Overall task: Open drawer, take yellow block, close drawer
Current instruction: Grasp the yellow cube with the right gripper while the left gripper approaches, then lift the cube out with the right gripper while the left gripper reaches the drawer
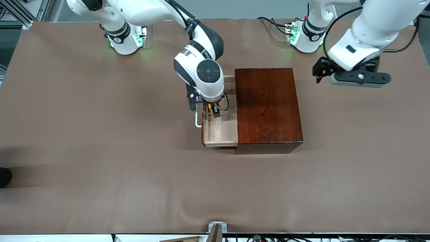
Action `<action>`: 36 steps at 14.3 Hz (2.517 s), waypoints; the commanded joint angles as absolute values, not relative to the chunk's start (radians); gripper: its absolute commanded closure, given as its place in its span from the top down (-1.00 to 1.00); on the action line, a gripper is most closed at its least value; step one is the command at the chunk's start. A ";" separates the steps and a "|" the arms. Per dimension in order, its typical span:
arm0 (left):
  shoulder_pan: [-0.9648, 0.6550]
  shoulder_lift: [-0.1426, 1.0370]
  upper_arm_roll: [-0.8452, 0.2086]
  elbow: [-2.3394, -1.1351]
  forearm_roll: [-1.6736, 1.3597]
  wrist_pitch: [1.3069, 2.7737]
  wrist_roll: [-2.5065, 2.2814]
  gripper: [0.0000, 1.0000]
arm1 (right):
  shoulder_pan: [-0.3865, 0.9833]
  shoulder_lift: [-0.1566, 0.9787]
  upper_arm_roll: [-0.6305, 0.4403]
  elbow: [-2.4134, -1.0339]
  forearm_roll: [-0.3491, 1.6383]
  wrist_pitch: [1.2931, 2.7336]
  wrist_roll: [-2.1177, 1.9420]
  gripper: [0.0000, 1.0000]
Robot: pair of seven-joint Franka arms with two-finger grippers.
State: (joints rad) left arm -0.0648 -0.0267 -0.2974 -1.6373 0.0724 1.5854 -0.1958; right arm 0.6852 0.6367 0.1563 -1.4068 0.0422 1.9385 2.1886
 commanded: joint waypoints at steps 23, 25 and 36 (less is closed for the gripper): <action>-0.213 0.129 -0.453 -1.626 0.097 1.772 -0.629 1.00 | 0.655 0.630 0.146 -1.287 0.049 1.933 2.192 -1.00; -0.227 0.143 -0.453 -1.626 0.097 1.784 -0.666 1.00 | 0.644 0.627 0.149 -1.281 0.049 1.927 2.192 -1.00; -0.360 0.271 -0.453 -1.574 0.187 1.870 -0.930 1.00 | 0.554 0.592 0.149 -1.173 0.049 1.707 1.926 -1.00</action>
